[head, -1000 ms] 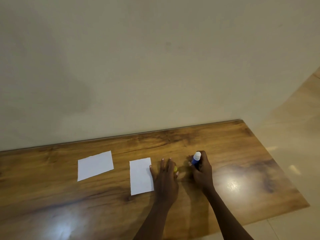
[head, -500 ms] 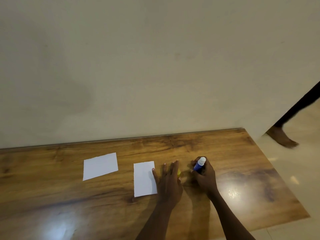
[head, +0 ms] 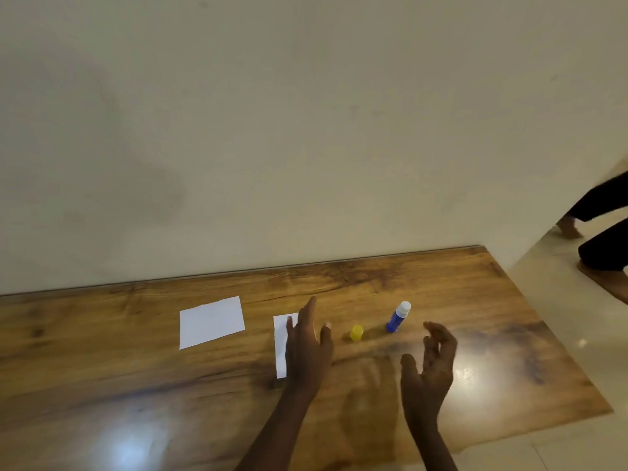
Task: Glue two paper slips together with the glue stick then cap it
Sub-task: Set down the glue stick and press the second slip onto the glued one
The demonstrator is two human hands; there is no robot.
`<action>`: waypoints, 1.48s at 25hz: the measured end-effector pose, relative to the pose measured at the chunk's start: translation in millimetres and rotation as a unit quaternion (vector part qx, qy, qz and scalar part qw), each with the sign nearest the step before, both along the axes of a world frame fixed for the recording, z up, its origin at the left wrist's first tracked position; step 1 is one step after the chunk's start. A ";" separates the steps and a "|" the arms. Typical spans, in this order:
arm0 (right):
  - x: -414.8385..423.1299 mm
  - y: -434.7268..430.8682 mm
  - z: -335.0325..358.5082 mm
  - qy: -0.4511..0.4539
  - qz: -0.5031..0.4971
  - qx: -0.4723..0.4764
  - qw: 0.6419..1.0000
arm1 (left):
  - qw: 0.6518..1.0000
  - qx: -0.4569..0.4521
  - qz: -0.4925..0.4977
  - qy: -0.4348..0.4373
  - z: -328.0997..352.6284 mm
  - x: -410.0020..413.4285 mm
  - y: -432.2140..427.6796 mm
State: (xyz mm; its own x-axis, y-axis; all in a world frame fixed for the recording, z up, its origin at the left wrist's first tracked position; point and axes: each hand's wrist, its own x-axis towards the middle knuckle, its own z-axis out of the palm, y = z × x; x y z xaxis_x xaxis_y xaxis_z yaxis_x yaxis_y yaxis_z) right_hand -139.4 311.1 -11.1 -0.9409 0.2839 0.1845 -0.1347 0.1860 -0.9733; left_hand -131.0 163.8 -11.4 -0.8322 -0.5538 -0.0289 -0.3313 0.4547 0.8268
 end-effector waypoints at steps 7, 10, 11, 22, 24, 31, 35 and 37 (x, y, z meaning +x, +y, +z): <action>21.1 -116.4 -10.2 -0.217 0.189 0.343 0.894 | 0.987 0.025 0.155 -0.044 6.8 34.6 -52.9; 15.1 -138.9 -2.9 -0.278 0.164 0.375 0.869 | 0.978 0.083 0.168 -0.086 4.8 37.0 -57.9; 12.7 -143.7 0.1 -0.302 0.156 0.362 0.868 | 0.976 0.100 0.169 -0.091 4.8 37.1 -57.4; -4.3 -136.9 18.3 -0.224 0.226 0.163 0.934 | 0.966 0.196 0.160 -0.045 17.5 61.6 -89.3; -10.3 -144.6 26.5 -0.138 0.235 0.169 0.947 | 0.970 0.145 0.194 -0.002 19.0 74.1 -117.2; -28.9 -185.5 24.3 -0.153 0.354 0.145 0.911 | 0.972 0.032 0.230 0.036 4.3 105.8 -181.5; -44.9 -205.2 19.9 -0.137 0.364 0.167 0.906 | 0.982 -0.004 0.186 0.025 -13.9 107.0 -193.7; -54.4 -214.8 19.0 -0.171 0.387 0.150 0.894 | 0.987 -0.021 0.155 0.023 -22.2 106.6 -196.0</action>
State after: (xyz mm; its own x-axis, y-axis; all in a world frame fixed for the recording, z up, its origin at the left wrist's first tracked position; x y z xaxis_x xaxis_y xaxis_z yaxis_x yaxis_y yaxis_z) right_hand -193.8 96.3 8.0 -0.8503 -0.4899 -0.1925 -0.0405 0.4256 -0.9040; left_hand -24.4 -32.2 -33.6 -0.6222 -0.7822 0.0326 -0.4227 0.3708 0.8269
